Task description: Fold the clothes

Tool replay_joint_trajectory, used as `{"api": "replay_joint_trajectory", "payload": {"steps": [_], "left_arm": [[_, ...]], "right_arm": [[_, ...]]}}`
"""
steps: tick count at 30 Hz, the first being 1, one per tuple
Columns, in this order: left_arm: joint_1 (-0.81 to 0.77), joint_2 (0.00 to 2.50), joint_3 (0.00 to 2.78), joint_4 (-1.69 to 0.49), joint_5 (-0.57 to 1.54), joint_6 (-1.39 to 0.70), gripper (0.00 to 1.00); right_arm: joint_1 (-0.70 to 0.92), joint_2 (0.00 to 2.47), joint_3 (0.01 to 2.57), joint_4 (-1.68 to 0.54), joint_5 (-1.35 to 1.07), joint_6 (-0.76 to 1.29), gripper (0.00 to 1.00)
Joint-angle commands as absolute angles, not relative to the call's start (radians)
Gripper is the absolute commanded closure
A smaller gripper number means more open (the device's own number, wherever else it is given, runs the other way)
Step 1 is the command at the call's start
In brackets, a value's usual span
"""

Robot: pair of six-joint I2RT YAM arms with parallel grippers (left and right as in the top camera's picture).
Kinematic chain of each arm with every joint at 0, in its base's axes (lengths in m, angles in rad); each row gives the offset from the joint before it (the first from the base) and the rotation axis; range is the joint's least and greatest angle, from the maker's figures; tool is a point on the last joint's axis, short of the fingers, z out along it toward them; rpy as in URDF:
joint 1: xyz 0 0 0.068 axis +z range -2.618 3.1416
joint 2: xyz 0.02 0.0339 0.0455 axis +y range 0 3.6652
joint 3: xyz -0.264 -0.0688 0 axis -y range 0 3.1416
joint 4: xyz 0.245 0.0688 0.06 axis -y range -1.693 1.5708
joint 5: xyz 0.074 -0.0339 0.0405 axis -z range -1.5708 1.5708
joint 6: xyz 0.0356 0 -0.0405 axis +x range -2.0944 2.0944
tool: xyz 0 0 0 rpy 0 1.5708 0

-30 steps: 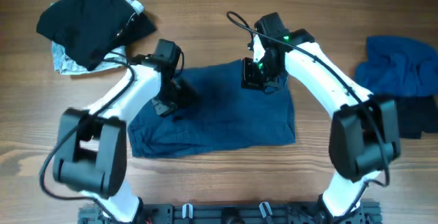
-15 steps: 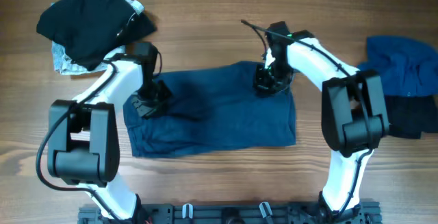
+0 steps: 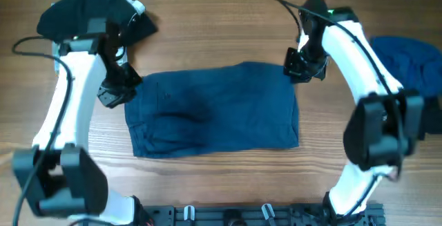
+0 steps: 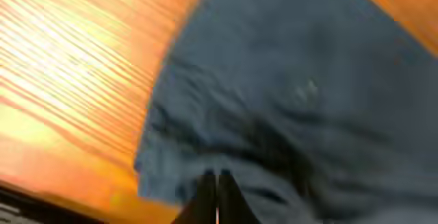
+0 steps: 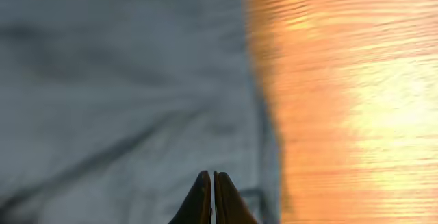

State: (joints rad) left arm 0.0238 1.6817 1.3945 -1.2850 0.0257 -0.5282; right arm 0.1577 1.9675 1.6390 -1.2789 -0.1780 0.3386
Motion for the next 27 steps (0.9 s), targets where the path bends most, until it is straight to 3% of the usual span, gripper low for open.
{"api": "replay_joint_trajectory", "payload": {"steps": [1,6,9,19,27], "left_arm": [[-0.146,1.649,1.376,-1.291,0.198,-0.536,0.96],[-0.394,1.649,1.134,-1.025,0.303,-0.719,0.96],[-0.438,1.65,1.002,-0.857,0.355,-0.806,0.96],[-0.409,1.698,0.893,-0.848,0.263,-0.819,0.96],[-0.203,1.698,0.731,-0.864,0.215,-0.755,0.96]], "right_arm": [[0.295,1.892,1.645,-1.278,-0.316,0.251,0.96],[0.448,1.893,1.447,-1.07,-0.43,0.351,0.96],[0.457,1.893,1.311,-0.923,-0.596,0.396,0.96],[0.456,1.894,1.169,-0.887,-0.512,0.448,0.96],[0.358,1.894,1.169,-0.947,-0.343,0.451,0.96]]}}
